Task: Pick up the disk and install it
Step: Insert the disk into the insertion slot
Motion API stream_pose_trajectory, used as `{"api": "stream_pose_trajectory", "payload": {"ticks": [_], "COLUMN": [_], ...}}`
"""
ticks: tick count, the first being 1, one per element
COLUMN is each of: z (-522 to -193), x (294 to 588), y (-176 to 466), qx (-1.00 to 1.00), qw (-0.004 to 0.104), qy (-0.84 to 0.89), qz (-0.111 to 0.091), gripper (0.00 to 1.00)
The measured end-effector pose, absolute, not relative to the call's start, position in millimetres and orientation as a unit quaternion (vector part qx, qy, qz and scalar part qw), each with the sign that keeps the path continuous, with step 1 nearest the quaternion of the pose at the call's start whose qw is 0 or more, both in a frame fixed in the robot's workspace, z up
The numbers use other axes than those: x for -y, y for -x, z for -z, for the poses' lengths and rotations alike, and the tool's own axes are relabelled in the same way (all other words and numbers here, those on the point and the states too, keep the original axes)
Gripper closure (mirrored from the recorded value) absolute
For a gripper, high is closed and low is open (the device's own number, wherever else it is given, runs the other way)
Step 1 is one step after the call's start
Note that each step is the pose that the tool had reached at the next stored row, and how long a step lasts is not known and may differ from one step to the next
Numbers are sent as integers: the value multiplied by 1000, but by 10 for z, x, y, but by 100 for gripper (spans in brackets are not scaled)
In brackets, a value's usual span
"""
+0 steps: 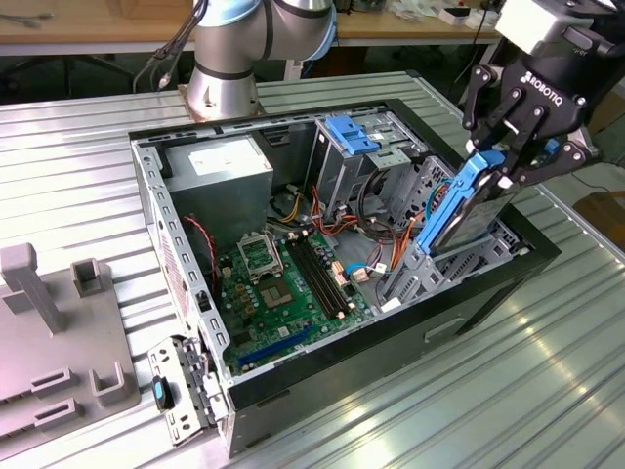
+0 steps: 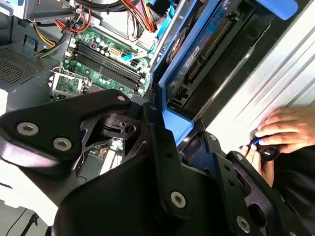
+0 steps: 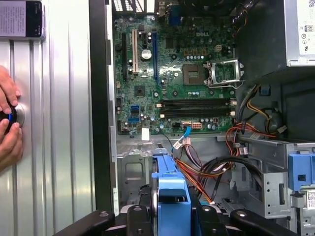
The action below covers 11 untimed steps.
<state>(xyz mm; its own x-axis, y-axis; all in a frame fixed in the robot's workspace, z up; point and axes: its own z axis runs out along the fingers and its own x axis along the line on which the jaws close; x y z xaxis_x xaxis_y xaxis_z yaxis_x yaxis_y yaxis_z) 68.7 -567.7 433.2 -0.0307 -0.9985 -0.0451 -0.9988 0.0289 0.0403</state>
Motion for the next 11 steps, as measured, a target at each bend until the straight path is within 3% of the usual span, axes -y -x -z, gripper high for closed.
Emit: {"api": "stream_pose_trajectory", "payload": {"ticks": [9,11], "z": [-4276,-4279], "x": [5677,5678], "y": [-690,-690], "qx": [-717,-717], "qw": [8,7], "qy": [696,696], "qz": [-36,-35], "gripper": [63,56]}}
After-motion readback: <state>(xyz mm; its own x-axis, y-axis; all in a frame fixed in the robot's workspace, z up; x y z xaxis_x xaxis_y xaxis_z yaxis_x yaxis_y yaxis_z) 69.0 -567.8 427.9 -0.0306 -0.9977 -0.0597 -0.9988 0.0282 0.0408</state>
